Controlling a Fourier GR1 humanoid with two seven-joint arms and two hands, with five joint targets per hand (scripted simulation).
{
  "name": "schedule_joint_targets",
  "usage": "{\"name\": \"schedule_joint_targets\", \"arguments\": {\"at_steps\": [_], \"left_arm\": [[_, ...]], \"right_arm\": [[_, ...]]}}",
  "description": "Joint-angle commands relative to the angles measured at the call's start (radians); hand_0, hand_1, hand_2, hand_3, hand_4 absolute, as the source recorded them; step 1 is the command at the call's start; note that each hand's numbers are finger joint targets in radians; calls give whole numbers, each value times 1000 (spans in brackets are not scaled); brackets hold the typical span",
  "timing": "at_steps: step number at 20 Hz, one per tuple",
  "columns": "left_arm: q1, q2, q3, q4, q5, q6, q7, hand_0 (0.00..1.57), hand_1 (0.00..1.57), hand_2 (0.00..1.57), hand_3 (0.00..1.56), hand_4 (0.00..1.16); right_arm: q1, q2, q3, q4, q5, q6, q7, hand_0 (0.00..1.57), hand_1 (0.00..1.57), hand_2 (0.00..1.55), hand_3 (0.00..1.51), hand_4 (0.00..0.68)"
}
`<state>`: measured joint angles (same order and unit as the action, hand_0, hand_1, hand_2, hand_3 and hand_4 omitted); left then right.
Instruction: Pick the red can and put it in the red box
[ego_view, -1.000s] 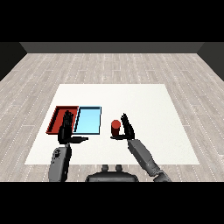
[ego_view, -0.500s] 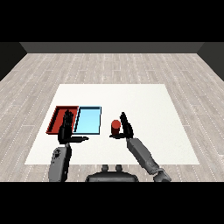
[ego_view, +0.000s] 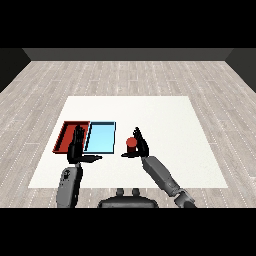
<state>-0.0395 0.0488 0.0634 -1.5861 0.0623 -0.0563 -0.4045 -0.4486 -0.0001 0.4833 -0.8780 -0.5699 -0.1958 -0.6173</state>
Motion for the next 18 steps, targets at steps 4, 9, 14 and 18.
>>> {"name": "schedule_joint_targets", "arguments": {"at_steps": [4,9,14,18], "left_arm": [[-4,12,20,62,-4,-10,-51,0,0,0,0,0],[77,-1,-20,-101,3,-7,30,0,0,0,0,0],[42,14,3,-30,15,-26,10,0,0,0,0,0],[3,20,10,-19,7,-16,12,0,0,0,0,0]], "right_arm": [[-92,0,27,73,-69,-10,-2,0,0,0,0,0],[-35,0,6,46,11,-38,26,0,0,0,0,0],[-85,0,107,9,-139,-219,78,0,0,0,0,0],[-139,0,66,118,-47,-270,151,1571,1571,1509,1457,584]]}}
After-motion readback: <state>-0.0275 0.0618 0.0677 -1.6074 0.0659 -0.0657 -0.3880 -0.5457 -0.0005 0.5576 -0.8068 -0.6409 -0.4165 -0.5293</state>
